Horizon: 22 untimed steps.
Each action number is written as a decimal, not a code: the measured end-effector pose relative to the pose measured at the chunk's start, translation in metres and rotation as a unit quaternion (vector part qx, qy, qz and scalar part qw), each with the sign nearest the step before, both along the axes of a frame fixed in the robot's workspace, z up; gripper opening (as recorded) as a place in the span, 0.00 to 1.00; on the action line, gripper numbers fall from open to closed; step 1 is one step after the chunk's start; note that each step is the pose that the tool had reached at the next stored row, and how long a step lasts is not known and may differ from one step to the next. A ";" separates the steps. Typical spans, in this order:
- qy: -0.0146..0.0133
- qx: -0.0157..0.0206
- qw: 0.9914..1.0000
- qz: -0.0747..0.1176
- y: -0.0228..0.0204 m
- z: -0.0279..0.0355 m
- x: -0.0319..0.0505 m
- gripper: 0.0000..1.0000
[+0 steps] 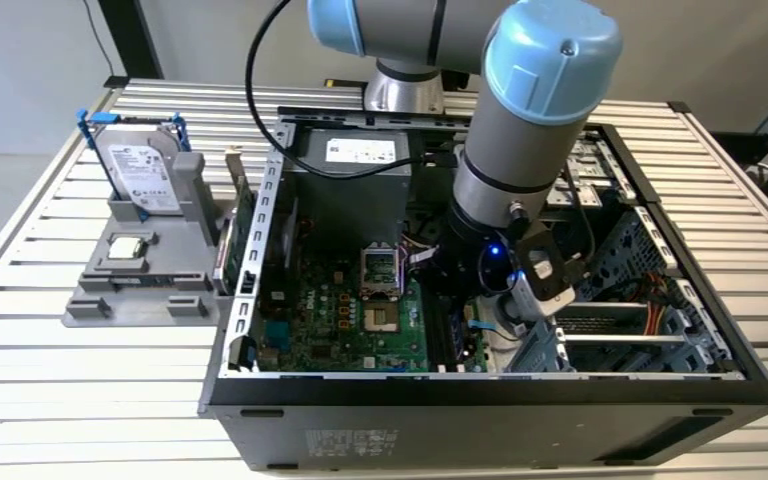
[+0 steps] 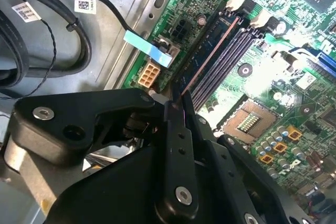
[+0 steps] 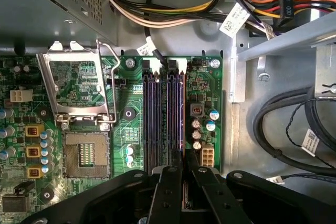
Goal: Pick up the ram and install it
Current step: 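Insert the ram into the slot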
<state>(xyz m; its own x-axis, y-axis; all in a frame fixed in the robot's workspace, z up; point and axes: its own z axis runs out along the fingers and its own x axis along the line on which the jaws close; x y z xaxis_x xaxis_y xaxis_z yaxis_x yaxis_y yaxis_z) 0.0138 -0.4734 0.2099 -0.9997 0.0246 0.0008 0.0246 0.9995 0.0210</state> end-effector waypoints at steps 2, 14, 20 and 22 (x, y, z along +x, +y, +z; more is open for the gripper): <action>0.000 0.000 1.000 0.000 0.0000 0.0000 0.0000 1.00; 0.000 -0.001 1.000 -0.001 0.0001 0.0405 0.0001 1.00; 0.001 -0.002 1.000 -0.001 0.0003 0.0406 0.0000 0.00; 0.001 -0.002 1.000 -0.001 0.0003 0.0406 0.0001 0.00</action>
